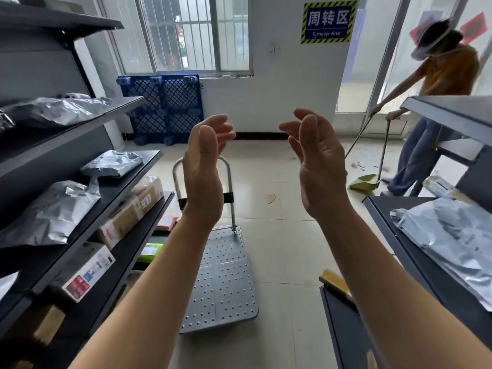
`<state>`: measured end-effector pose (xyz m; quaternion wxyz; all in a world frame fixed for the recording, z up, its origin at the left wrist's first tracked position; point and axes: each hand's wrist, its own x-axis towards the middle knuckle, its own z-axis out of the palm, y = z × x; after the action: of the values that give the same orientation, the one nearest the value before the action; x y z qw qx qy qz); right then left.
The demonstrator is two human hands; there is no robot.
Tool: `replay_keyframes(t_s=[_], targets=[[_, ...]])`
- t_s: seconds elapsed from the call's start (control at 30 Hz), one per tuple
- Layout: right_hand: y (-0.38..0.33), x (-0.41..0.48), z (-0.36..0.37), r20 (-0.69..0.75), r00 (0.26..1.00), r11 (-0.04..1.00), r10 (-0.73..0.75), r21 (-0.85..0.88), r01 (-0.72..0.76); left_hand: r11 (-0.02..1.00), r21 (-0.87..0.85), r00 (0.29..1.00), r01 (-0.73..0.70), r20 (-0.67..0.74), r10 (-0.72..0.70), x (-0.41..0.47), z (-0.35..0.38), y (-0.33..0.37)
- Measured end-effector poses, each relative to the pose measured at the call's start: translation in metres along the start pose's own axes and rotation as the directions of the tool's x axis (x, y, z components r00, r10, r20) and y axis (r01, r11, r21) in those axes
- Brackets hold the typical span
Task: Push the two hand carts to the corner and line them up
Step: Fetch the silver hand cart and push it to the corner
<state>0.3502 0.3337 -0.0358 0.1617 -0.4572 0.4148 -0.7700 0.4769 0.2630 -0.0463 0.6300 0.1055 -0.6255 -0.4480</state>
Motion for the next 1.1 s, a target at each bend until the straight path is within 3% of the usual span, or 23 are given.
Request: replay_keyframes(t_s=[0.53, 1.1], targets=[[0.114, 0.145, 0.013, 0.045, 0.999, 0.998, 0.001, -0.066, 0.002, 0.999, -0.045, 0.999, 0.002, -0.045, -0.004, 0.125, 0.004, -0.142], [0.213, 0.251, 0.038, 0.084, 0.994, 0.997, 0.07, -0.028, -0.068, 0.999, 0.043, 0.997, 0.006, -0.08, -0.002, 0.217, -0.014, -0.244]])
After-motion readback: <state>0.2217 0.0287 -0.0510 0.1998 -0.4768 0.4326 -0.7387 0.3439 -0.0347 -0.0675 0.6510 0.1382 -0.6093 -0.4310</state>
